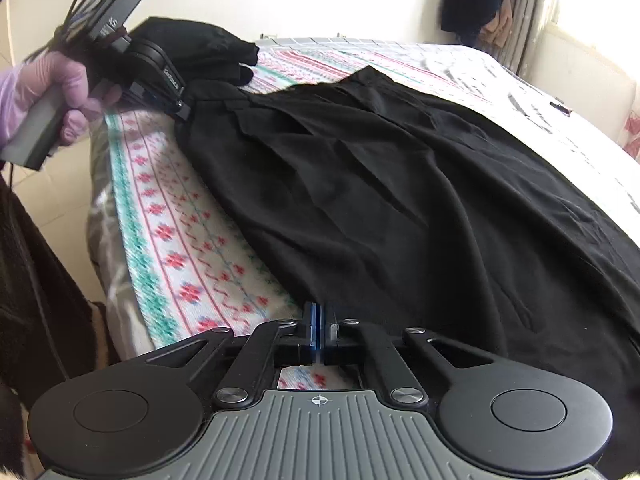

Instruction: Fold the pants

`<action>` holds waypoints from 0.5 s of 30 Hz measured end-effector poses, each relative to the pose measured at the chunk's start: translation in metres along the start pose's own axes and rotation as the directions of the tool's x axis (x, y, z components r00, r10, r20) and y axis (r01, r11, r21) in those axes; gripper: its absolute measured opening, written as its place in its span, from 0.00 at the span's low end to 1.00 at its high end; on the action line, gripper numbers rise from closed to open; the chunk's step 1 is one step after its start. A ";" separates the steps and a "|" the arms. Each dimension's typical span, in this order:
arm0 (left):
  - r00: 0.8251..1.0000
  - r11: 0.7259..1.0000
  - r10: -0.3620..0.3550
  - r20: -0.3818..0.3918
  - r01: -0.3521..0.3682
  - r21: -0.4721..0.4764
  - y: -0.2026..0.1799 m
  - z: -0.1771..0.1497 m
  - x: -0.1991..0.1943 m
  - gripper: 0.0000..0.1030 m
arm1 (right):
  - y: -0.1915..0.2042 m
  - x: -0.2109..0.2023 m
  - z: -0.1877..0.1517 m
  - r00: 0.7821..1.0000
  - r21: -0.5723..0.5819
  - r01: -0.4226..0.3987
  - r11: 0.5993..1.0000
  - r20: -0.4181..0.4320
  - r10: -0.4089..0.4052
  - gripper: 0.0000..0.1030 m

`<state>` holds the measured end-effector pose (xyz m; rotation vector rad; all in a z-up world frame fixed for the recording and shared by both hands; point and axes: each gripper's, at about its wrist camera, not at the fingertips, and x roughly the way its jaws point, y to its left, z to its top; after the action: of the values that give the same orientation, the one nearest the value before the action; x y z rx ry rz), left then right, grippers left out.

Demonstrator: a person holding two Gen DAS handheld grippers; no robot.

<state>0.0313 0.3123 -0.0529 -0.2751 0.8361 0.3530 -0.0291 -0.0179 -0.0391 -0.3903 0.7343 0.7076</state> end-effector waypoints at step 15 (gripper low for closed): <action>0.979 0.977 0.154 0.132 -0.171 0.126 -0.019 -0.002 -0.020 0.78 | 0.008 -0.013 0.011 0.976 0.062 -0.211 0.976 -0.044 0.213 0.19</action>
<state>0.0251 0.2904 -0.0375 -0.0565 0.7608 0.4587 -0.0362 -0.0122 -0.0231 -0.2806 0.8499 0.8783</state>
